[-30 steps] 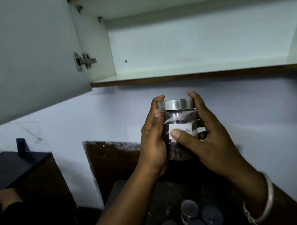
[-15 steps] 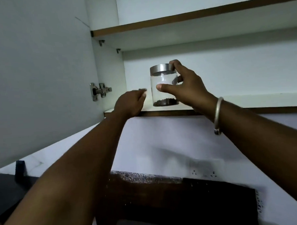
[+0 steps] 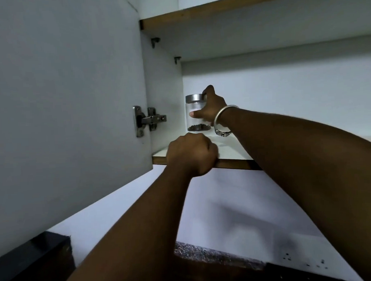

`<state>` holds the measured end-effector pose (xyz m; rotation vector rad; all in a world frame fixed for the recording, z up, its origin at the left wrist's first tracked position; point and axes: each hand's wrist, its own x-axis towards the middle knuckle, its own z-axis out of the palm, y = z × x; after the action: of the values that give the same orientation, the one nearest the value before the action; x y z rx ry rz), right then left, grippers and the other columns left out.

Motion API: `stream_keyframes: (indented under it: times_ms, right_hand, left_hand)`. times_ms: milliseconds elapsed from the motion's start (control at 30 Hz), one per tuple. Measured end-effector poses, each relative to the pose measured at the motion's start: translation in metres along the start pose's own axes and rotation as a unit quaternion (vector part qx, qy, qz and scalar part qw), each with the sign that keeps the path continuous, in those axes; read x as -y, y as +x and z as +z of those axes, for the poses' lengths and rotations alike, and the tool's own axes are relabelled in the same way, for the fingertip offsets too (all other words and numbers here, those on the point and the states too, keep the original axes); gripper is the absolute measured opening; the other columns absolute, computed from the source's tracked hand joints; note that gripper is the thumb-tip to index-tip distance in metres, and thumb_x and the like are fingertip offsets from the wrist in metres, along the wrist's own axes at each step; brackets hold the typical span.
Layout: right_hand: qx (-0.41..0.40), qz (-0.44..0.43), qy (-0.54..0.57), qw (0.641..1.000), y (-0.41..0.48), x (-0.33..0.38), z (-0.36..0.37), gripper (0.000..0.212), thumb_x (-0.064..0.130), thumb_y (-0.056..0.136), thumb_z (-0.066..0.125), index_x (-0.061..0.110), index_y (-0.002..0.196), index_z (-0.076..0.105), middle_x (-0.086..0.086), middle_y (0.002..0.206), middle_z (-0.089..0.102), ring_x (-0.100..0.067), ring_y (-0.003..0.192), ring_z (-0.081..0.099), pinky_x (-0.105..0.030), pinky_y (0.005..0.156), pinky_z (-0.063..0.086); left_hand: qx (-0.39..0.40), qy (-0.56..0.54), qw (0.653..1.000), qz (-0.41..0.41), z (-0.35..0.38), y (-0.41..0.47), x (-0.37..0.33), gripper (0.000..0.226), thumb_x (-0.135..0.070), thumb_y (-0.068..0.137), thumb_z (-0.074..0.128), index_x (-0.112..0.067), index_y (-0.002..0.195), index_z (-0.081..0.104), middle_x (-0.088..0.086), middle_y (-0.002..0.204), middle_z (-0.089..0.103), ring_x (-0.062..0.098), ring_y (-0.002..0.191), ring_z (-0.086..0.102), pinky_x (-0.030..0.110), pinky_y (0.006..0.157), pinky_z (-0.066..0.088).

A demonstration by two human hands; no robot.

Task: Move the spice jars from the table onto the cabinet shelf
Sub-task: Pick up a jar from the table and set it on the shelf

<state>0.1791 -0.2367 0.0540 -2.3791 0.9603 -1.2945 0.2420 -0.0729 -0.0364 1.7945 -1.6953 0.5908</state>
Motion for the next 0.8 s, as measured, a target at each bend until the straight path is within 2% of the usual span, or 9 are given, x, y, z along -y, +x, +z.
stream_keyframes:
  times_ms: [100,367,467,533,600,667,700,767,800]
  right_hand:
    - [0.012,0.003,-0.028,1.0,0.011,-0.012,0.021,0.074,0.029,0.08,0.088,0.012,0.13,0.036,-0.007,0.113,0.054,-0.031,0.098,0.062,-0.036,0.061,0.052]
    - [0.039,0.004,-0.124,0.992,0.016,-0.019,0.039,0.073,0.047,0.078,0.085,0.016,0.13,0.044,-0.019,0.127,0.054,-0.039,0.115,0.055,-0.048,0.099,0.053]
    - [0.066,0.009,-0.145,0.987,0.017,-0.021,0.039,0.078,0.051,0.081,0.083,0.019,0.138,0.04,-0.019,0.134,0.055,-0.038,0.114,0.057,-0.048,0.1,0.052]
    - [0.082,0.008,-0.129,0.988,0.015,-0.021,0.04,0.085,0.048,0.085,0.08,0.022,0.15,0.031,-0.016,0.144,0.055,-0.039,0.12,0.059,-0.045,0.104,0.049]
    - [0.089,0.026,-0.084,0.992,0.008,-0.018,0.037,0.111,0.046,0.087,0.08,0.03,0.163,0.001,-0.014,0.162,0.04,-0.04,0.137,0.051,-0.044,0.114,0.042]
    - [0.075,0.089,-0.009,0.993,-0.003,-0.011,0.024,0.135,0.047,0.083,0.083,0.029,0.159,-0.026,-0.016,0.17,0.022,-0.041,0.144,0.044,-0.045,0.116,0.039]
    - [0.069,0.125,0.015,0.99,-0.01,-0.006,0.012,0.139,0.05,0.08,0.085,0.027,0.159,-0.027,-0.017,0.17,0.02,-0.042,0.144,0.044,-0.047,0.115,0.042]
    - [0.102,0.196,0.037,0.975,-0.03,0.001,-0.015,0.119,0.049,0.076,0.088,0.02,0.162,0.011,-0.021,0.159,0.036,-0.043,0.132,0.055,-0.053,0.105,0.053]
    - [0.146,0.216,0.033,0.965,-0.047,0.004,-0.03,0.088,0.043,0.079,0.088,0.015,0.146,0.038,-0.022,0.146,0.05,-0.041,0.123,0.063,-0.052,0.099,0.058]
  left_hand:
    - [-0.009,-0.008,1.0,0.007,0.001,0.0,-0.002,0.041,-0.041,0.095,0.041,-0.022,0.059,0.042,-0.006,0.064,0.04,0.025,0.069,0.049,0.033,0.061,0.031]
    - [-0.02,-0.015,1.0,0.008,0.001,-0.001,-0.001,0.033,-0.04,0.098,0.045,-0.021,0.083,0.066,-0.003,0.073,0.052,0.022,0.071,0.048,0.032,0.061,0.032]
    - [-0.023,-0.021,1.0,0.006,0.001,-0.001,-0.002,0.032,-0.039,0.099,0.046,-0.021,0.081,0.065,-0.006,0.066,0.047,0.021,0.068,0.047,0.03,0.056,0.027]
    - [-0.02,-0.022,1.0,0.005,-0.002,-0.002,-0.002,0.03,-0.039,0.098,0.045,-0.022,0.078,0.061,-0.004,0.068,0.048,0.023,0.069,0.048,0.031,0.059,0.03]
    - [-0.013,-0.028,0.999,0.01,-0.003,-0.001,-0.001,0.03,-0.04,0.097,0.045,-0.023,0.076,0.059,-0.001,0.074,0.055,0.024,0.07,0.052,0.032,0.062,0.034]
    - [-0.002,-0.031,0.999,0.012,-0.005,-0.001,-0.001,0.034,-0.042,0.095,0.04,-0.02,0.076,0.06,0.002,0.079,0.06,0.027,0.075,0.059,0.032,0.064,0.038]
    - [-0.001,-0.028,1.0,0.009,-0.006,-0.003,-0.002,0.038,-0.043,0.092,0.037,-0.018,0.08,0.063,0.004,0.083,0.063,0.03,0.08,0.063,0.033,0.065,0.041]
    - [-0.007,-0.02,1.0,0.003,-0.006,-0.003,-0.003,0.053,-0.045,0.086,0.032,-0.016,0.099,0.074,0.009,0.099,0.073,0.034,0.094,0.068,0.036,0.074,0.049]
    - [-0.008,-0.016,1.0,-0.005,-0.006,-0.005,-0.005,0.058,-0.046,0.084,0.031,-0.018,0.107,0.076,0.01,0.107,0.074,0.035,0.099,0.068,0.037,0.079,0.051]
